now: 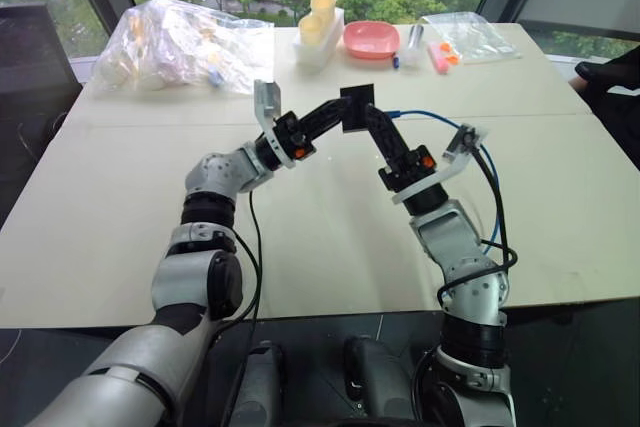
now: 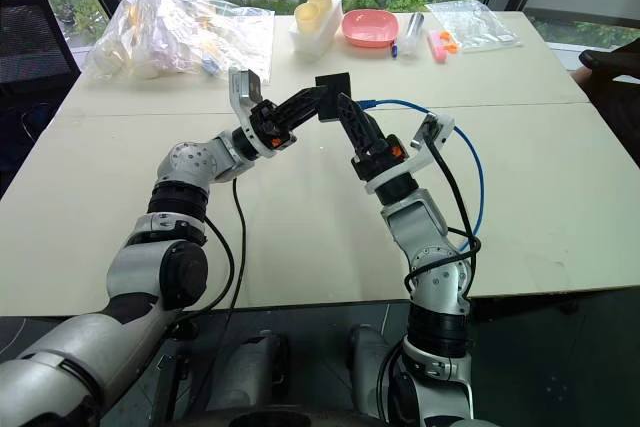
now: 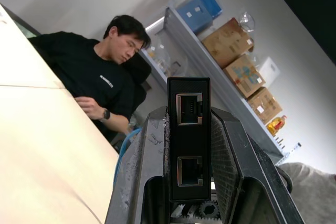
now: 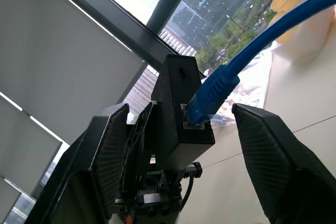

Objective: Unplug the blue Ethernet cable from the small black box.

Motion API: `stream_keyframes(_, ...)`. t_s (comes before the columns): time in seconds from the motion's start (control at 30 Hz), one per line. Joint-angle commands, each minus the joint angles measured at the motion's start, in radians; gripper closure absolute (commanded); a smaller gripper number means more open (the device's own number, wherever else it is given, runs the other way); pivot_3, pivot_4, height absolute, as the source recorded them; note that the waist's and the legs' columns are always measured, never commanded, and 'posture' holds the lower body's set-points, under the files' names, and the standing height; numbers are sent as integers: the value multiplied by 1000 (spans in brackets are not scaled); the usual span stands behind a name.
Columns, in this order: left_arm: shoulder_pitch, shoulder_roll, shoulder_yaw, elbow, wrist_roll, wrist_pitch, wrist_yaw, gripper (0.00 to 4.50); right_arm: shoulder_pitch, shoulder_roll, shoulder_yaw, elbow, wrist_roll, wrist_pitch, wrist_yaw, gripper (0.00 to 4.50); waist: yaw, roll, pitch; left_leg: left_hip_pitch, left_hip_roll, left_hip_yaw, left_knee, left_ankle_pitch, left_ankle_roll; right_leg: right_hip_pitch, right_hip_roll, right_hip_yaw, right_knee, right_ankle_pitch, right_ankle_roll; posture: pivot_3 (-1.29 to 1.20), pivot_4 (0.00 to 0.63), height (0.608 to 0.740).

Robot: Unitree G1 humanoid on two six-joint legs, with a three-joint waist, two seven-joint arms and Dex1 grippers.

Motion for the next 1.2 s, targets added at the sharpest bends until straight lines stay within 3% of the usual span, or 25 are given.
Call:
stream_keyframes(0.03,-1,-2,6,-40,-35,3,-1,3980,-13,8,-4,-21,35,-16,2,1528,0,0,0,0,0,0,0,0,0,0,0,0,0,0,0,0,150,740)
stream_keyframes(0.4,-3,0,7,-38,-41,8,4,3980,-16,13,-7,-10,50,-38,2,1528,0,0,0,0,0,0,0,0,0,0,0,0,0,0,0,0,150,740)
stream_keyframes(0.5,-4,2,6,-37,-44,7,7,3980,-16,14,-4,-3,46,-42,6,2290,0,0,0,0,0,0,0,0,0,0,0,0,0,0,0,0,150,740)
stream_keyframes(0.63,-1,2,5,-41,-51,8,14,3980,-14,14,5,6,33,-47,9,4296,0,0,0,0,0,0,0,0,0,0,0,0,0,0,0,0,150,740)
stream_keyframes(0.67,-1,2,5,-42,-53,8,17,3980,-15,14,4,7,34,-48,8,4405,0,0,0,0,0,0,0,0,0,0,0,0,0,0,0,0,150,740)
stream_keyframes(1.0,12,23,-2,-53,-58,8,23,3980,-26,20,-15,13,35,-71,-9,4405,-1,0,0,0,0,0,0,0,0,0,0,0,-1,0,0,0,150,740)
stream_keyframes(1.2,25,136,-5,-62,-46,36,-18,3980,-33,-15,-90,46,-42,-162,-65,4405,-2,0,0,0,0,0,0,0,0,0,0,0,-1,0,0,0,150,740)
